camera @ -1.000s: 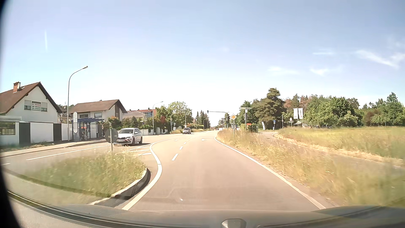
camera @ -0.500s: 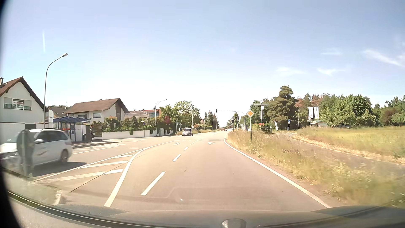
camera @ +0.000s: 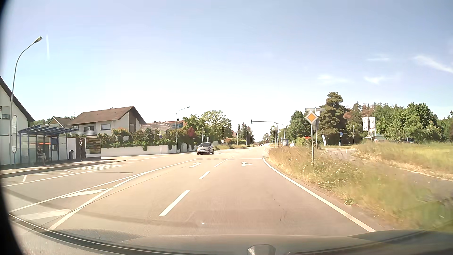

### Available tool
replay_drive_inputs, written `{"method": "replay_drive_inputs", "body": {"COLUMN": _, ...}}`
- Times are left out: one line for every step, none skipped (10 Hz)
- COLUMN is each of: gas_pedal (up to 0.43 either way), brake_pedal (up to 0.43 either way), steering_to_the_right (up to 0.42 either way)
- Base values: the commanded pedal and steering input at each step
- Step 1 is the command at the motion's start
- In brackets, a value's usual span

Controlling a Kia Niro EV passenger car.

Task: Follow the waypoints while adhering to traffic rules and regulations

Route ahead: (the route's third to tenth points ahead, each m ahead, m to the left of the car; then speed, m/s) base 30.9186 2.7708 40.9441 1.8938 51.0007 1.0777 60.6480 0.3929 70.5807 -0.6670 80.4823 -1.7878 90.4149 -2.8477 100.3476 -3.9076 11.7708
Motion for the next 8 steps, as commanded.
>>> {"method": "replay_drive_inputs", "body": {"gas_pedal": 0.008, "brake_pedal": 0.030, "steering_to_the_right": -0.014}}
{"method": "replay_drive_inputs", "body": {"gas_pedal": 0.008, "brake_pedal": 0.030, "steering_to_the_right": -0.007}}
{"method": "replay_drive_inputs", "body": {"gas_pedal": 0.008, "brake_pedal": 0.030, "steering_to_the_right": -0.001}}
{"method": "replay_drive_inputs", "body": {"gas_pedal": 0.020, "brake_pedal": 0.030, "steering_to_the_right": 0.002}}
{"method": "replay_drive_inputs", "body": {"gas_pedal": 0.020, "brake_pedal": 0.030, "steering_to_the_right": 0.007}}
{"method": "replay_drive_inputs", "body": {"gas_pedal": 0.020, "brake_pedal": 0.030, "steering_to_the_right": 0.011}}
{"method": "replay_drive_inputs", "body": {"gas_pedal": 0.028, "brake_pedal": 0.030, "steering_to_the_right": 0.013}}
{"method": "replay_drive_inputs", "body": {"gas_pedal": 0.028, "brake_pedal": 0.030, "steering_to_the_right": 0.015}}
